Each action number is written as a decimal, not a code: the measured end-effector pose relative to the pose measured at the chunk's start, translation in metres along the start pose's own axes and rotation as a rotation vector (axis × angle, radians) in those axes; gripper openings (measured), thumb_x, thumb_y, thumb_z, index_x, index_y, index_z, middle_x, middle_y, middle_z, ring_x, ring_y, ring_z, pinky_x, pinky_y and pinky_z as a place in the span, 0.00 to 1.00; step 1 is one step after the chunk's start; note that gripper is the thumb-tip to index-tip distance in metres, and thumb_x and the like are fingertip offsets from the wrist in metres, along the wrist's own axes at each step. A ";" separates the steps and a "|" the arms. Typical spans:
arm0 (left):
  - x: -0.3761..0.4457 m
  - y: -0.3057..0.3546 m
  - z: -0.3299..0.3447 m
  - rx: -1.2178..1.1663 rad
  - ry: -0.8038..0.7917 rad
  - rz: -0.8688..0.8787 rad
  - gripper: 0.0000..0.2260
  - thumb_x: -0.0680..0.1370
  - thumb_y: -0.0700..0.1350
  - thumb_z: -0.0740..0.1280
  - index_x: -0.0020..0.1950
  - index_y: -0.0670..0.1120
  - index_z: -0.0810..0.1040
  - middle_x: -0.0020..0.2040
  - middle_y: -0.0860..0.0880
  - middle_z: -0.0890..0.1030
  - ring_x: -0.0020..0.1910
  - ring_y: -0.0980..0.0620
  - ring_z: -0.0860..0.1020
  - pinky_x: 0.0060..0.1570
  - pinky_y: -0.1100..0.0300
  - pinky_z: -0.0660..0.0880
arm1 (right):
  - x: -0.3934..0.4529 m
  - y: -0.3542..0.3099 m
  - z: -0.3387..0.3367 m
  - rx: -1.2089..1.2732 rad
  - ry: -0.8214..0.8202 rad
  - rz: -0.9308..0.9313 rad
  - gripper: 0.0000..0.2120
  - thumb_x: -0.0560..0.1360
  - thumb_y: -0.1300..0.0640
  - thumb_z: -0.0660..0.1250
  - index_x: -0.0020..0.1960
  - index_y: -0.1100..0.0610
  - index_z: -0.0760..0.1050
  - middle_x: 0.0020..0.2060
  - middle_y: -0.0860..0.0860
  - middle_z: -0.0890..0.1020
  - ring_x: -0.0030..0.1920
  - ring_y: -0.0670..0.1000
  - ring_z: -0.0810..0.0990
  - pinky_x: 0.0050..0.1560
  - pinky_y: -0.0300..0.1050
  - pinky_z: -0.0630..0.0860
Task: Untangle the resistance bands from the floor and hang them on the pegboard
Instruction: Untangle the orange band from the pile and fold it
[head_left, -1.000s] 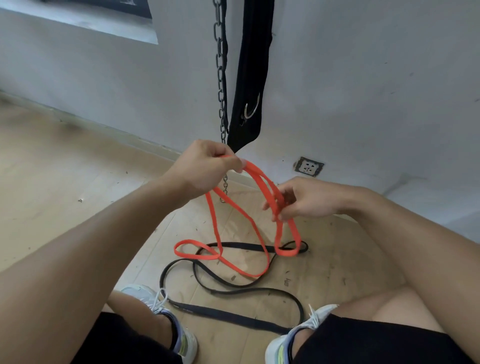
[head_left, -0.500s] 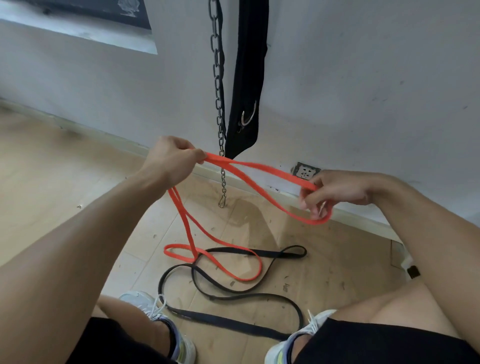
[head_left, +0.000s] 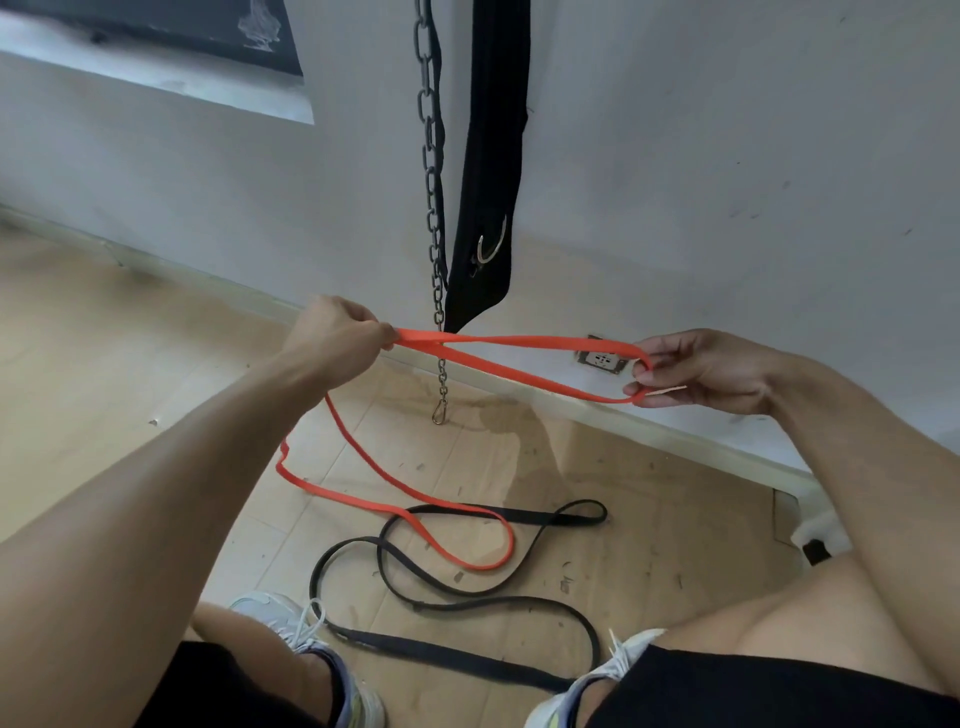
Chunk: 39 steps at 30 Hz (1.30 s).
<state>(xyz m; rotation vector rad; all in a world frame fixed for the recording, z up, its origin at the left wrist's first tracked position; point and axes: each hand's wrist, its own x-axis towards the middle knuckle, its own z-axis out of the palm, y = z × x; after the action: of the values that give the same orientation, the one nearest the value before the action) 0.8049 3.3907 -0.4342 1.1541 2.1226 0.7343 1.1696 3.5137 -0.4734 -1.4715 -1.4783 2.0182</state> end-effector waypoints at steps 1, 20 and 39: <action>-0.001 0.001 0.002 0.004 -0.010 0.004 0.10 0.81 0.45 0.67 0.50 0.41 0.86 0.48 0.43 0.81 0.36 0.55 0.69 0.35 0.61 0.66 | 0.001 0.000 0.001 -0.023 0.067 0.003 0.18 0.71 0.70 0.72 0.60 0.63 0.83 0.44 0.55 0.86 0.47 0.52 0.88 0.47 0.43 0.86; -0.029 0.019 0.015 -0.031 -0.193 0.209 0.12 0.78 0.55 0.71 0.41 0.49 0.85 0.31 0.51 0.72 0.29 0.56 0.68 0.29 0.64 0.63 | 0.017 0.001 0.048 -1.055 0.224 0.056 0.28 0.71 0.52 0.81 0.69 0.52 0.77 0.63 0.51 0.81 0.61 0.52 0.80 0.57 0.44 0.75; -0.036 0.023 0.016 -0.018 -0.407 0.358 0.12 0.76 0.57 0.72 0.44 0.49 0.81 0.33 0.48 0.72 0.33 0.50 0.70 0.36 0.55 0.67 | -0.028 -0.040 0.136 -0.616 0.278 -0.708 0.10 0.77 0.54 0.75 0.53 0.39 0.84 0.44 0.36 0.87 0.46 0.40 0.85 0.49 0.32 0.78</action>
<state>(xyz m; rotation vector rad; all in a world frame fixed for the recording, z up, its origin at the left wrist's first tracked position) 0.8449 3.3731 -0.4198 1.5474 1.5912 0.6054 1.0579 3.4345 -0.4275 -1.0834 -2.1842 0.9545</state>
